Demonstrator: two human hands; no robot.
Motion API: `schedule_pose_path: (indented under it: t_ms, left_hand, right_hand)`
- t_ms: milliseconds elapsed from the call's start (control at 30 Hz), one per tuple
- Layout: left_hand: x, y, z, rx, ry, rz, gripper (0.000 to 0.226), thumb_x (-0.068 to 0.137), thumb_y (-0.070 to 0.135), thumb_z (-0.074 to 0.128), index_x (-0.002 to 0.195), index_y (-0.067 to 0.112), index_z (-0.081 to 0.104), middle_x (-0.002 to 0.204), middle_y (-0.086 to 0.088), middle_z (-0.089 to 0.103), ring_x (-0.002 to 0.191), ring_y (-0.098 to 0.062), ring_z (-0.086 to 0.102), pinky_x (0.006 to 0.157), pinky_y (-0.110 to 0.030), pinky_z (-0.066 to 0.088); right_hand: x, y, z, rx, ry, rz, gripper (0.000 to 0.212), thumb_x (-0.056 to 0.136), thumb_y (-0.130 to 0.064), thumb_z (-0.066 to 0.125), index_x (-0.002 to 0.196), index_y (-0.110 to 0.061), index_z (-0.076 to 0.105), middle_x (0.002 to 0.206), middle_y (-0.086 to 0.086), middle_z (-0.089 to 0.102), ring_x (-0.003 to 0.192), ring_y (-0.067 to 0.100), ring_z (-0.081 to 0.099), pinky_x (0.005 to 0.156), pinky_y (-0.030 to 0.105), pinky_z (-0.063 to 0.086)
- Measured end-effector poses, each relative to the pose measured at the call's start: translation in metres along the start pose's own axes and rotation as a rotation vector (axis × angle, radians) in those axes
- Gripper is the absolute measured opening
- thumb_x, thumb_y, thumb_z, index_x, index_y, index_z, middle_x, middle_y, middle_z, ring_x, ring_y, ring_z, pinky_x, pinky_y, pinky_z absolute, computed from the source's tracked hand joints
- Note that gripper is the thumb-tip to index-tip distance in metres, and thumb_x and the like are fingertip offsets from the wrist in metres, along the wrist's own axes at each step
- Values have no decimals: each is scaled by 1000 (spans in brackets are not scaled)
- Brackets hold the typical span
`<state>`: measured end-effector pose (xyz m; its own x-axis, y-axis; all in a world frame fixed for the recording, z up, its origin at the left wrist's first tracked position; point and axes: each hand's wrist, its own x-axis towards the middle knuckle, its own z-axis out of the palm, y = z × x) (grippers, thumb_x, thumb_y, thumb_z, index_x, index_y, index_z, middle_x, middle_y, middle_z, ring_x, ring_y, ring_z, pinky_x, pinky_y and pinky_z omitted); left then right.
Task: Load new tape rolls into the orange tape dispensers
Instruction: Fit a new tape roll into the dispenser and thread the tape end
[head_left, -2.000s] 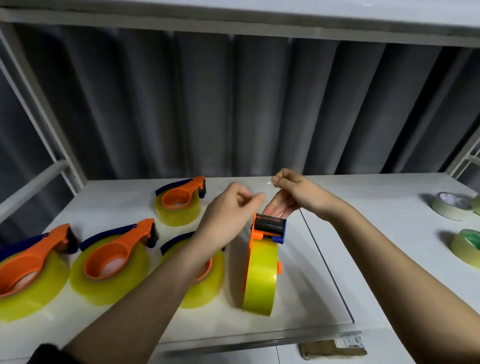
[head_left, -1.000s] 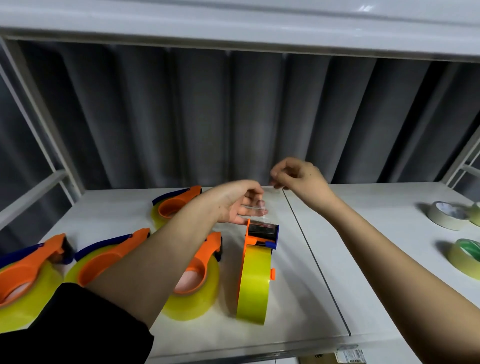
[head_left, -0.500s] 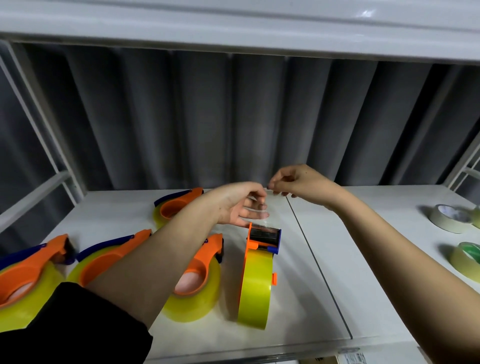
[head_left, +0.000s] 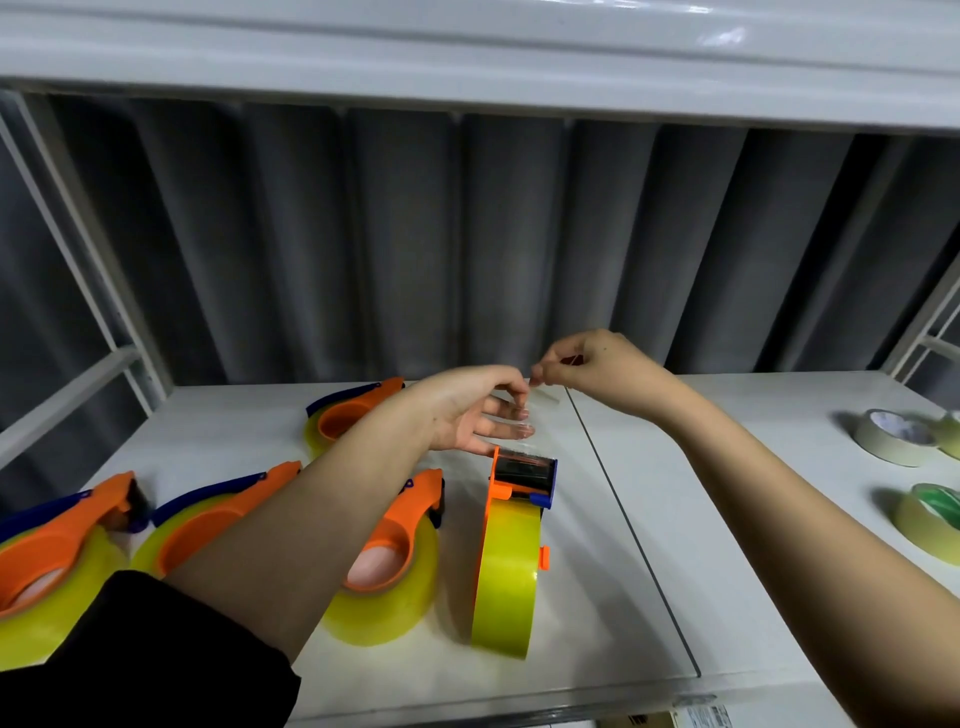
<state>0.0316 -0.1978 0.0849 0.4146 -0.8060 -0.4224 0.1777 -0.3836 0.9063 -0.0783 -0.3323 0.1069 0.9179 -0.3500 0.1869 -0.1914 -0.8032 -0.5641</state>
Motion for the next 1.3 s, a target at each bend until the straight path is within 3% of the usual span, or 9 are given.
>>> schedule_pose_path:
  t_ms: [133, 267, 467, 567, 767, 867, 1000, 1133, 1300]
  left_hand:
    - [-1, -1, 0, -19, 3, 4, 16, 86, 22, 56, 70, 17, 55, 74, 2, 64, 86, -18, 67, 70, -31, 52]
    - [-2, -1, -1, -12, 5, 8, 19, 86, 23, 56, 68, 17, 54, 72, 3, 65, 85, -17, 68, 74, -31, 52]
    - [-1, -1, 0, 11, 11, 14, 17, 87, 26, 56, 73, 18, 54, 76, 3, 64, 82, -15, 68, 65, -28, 49]
    - [0, -3, 0, -6, 36, 30, 10, 87, 27, 58, 91, 18, 55, 81, 1, 64, 82, -16, 68, 62, -29, 50]
    - [1, -5, 0, -15, 59, 99, 20, 88, 24, 60, 105, 15, 55, 88, -3, 64, 86, -20, 69, 97, -45, 49]
    - [0, -3, 3, 53, 77, 153, 15, 90, 23, 59, 102, 17, 53, 89, -4, 62, 90, -25, 70, 96, -47, 49]
    - [2, -5, 8, 175, 125, 223, 14, 92, 26, 59, 101, 21, 49, 104, -6, 64, 89, -24, 72, 86, -43, 56]
    - [3, -7, 11, 263, 179, 264, 11, 95, 25, 54, 90, 24, 44, 95, -5, 63, 82, -23, 72, 80, -40, 58]
    - [0, -3, 8, 168, 146, 192, 4, 94, 17, 53, 96, 18, 50, 92, -6, 61, 84, -25, 71, 81, -39, 57]
  right_hand:
    - [3, -2, 1, 43, -66, 20, 18, 89, -26, 64, 96, -11, 72, 92, 0, 71, 85, 8, 62, 79, 21, 49]
    - [3, -5, -2, 116, -140, 43, 13, 91, -16, 60, 98, -9, 69, 84, 1, 68, 71, 1, 58, 56, 6, 43]
    - [8, -1, -4, 158, -231, 154, 17, 91, -30, 62, 94, -14, 69, 80, -4, 67, 73, 5, 58, 65, 19, 43]
    - [7, 1, -4, 295, -271, 267, 18, 91, -33, 62, 95, -17, 68, 82, -5, 67, 71, 3, 59, 65, 18, 45]
    - [4, 9, 5, 774, -373, 503, 12, 93, -27, 58, 92, -17, 65, 81, -6, 61, 68, 7, 55, 59, 19, 49]
    - [5, 11, 8, 845, -397, 536, 10, 94, -26, 57, 92, -18, 63, 78, -6, 61, 65, 6, 54, 58, 19, 49]
    - [5, 11, 9, 814, -385, 541, 12, 94, -26, 57, 92, -17, 64, 77, -5, 61, 65, 6, 54, 60, 20, 49]
    - [7, 9, 10, 699, -336, 507, 12, 93, -24, 60, 91, -16, 67, 79, -4, 62, 67, 7, 55, 65, 21, 47]
    - [6, 5, 10, 413, -245, 328, 15, 92, -30, 59, 93, -16, 67, 89, -2, 65, 75, 8, 59, 70, 22, 47]
